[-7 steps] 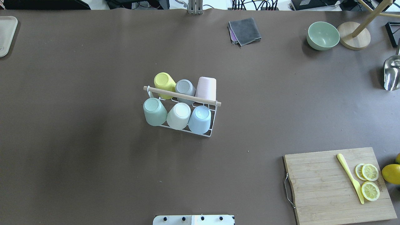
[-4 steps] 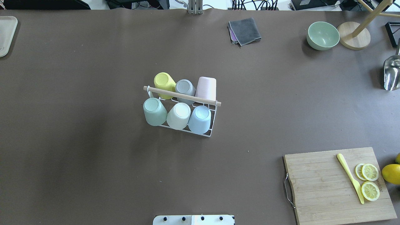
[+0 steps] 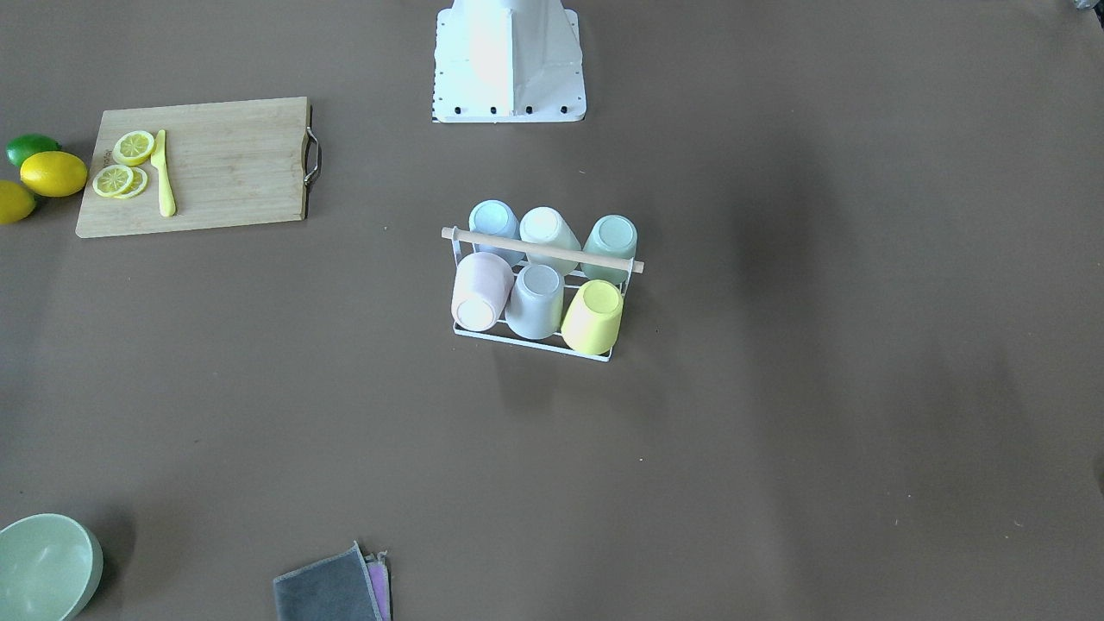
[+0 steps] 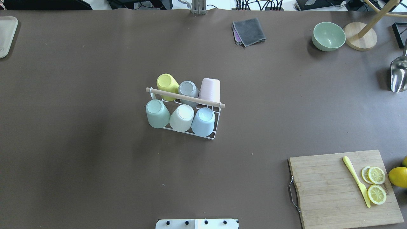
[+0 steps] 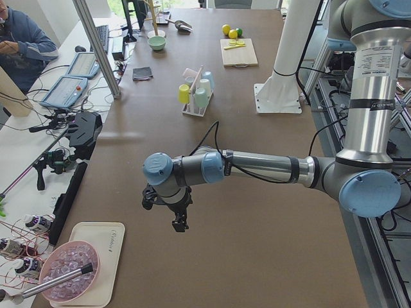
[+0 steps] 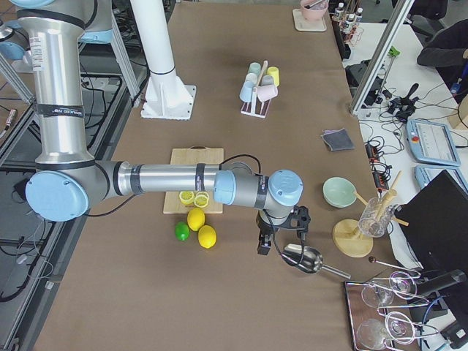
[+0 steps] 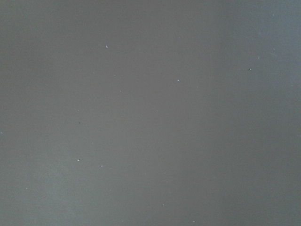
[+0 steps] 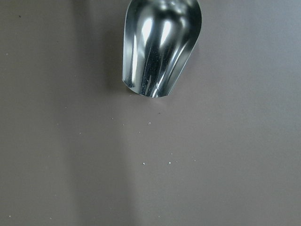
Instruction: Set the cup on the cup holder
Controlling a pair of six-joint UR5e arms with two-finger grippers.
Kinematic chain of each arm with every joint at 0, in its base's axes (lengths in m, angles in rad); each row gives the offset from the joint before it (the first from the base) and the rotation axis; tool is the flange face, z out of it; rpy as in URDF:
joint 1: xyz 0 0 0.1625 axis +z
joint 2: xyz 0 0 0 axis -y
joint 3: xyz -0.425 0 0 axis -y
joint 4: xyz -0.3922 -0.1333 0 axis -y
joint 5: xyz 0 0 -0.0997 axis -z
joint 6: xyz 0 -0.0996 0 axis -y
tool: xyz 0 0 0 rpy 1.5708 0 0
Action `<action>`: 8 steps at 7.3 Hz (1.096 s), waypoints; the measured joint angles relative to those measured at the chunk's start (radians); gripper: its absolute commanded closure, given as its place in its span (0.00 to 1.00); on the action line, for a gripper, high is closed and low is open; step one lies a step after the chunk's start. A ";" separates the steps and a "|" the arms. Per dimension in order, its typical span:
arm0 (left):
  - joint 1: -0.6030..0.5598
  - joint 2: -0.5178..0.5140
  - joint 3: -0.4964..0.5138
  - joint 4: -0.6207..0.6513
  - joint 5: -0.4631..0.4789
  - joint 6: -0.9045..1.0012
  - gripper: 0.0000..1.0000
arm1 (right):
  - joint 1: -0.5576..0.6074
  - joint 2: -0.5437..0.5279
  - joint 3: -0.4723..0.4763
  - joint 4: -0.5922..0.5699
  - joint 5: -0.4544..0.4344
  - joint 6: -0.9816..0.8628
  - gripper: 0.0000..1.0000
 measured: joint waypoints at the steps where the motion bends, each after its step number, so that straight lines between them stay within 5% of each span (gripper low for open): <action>1: 0.000 0.004 0.001 -0.011 0.003 -0.002 0.01 | 0.000 0.001 0.000 0.000 0.000 0.001 0.00; 8: -0.002 0.004 0.000 -0.017 0.006 -0.007 0.01 | 0.000 0.002 -0.002 0.000 -0.005 0.001 0.00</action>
